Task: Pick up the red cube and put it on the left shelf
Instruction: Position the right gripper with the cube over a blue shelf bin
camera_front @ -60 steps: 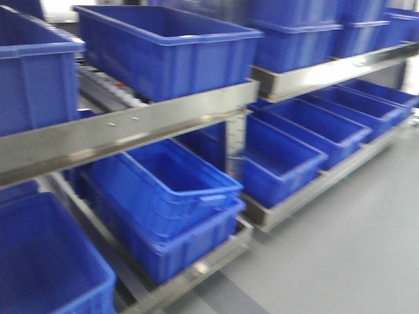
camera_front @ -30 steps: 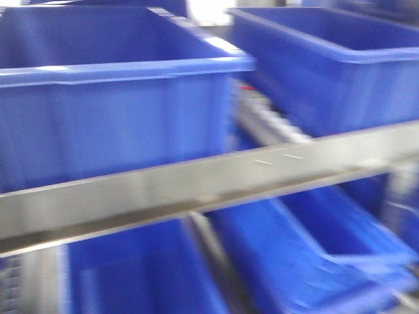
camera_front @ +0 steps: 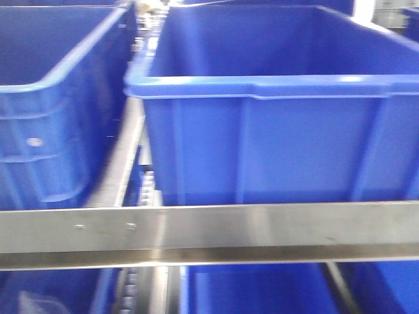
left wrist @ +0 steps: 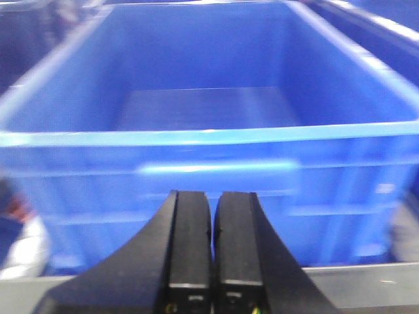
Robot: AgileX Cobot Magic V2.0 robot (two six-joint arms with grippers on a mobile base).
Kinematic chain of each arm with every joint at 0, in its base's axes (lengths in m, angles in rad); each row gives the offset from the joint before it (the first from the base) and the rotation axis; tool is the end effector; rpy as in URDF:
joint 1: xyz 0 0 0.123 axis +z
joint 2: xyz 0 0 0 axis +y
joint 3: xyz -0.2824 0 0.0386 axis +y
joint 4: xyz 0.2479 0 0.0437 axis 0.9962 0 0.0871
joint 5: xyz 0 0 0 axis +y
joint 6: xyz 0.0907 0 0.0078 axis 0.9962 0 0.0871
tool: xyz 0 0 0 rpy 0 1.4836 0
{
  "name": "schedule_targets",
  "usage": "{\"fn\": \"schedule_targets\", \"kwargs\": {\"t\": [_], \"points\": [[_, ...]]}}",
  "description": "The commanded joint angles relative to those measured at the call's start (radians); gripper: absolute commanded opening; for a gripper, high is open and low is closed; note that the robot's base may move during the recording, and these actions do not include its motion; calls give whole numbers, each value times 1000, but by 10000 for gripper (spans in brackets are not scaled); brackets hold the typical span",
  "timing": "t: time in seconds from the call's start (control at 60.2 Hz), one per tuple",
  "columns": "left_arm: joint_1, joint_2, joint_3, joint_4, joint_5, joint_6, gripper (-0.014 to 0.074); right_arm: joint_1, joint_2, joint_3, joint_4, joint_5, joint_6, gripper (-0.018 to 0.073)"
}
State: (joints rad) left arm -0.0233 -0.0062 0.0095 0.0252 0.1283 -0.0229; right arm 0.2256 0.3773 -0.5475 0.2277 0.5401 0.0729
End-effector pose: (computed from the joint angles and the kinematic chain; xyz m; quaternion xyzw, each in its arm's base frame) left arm 0.0563 -0.0010 0.1986 0.0081 0.7226 -0.0062 0.6912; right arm 0.0714 0.0273 0.3236 -0.0179 0.7954 0.1928 0.5743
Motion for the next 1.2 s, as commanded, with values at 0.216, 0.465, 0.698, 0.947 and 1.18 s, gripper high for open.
{"fn": "schedule_targets", "kwargs": {"t": [0.216,0.465,0.698,0.947,1.18], "points": [[-1,-14,23,-3,-89,-2,102,2,16,-28,9,-82,-7,55],[-1,-14,23,-3,-89,-2,102,2,16,-28,9,-82,-7,55],[-1,-14,23,-3,-89,-2,102,2,16,-28,9,-82,-7,55],[-1,-14,23,-3,-89,-2,102,2,16,-28,9,-82,-7,55],[-1,-14,23,-3,-89,-2,102,2,16,-28,9,-82,-7,55]]}}
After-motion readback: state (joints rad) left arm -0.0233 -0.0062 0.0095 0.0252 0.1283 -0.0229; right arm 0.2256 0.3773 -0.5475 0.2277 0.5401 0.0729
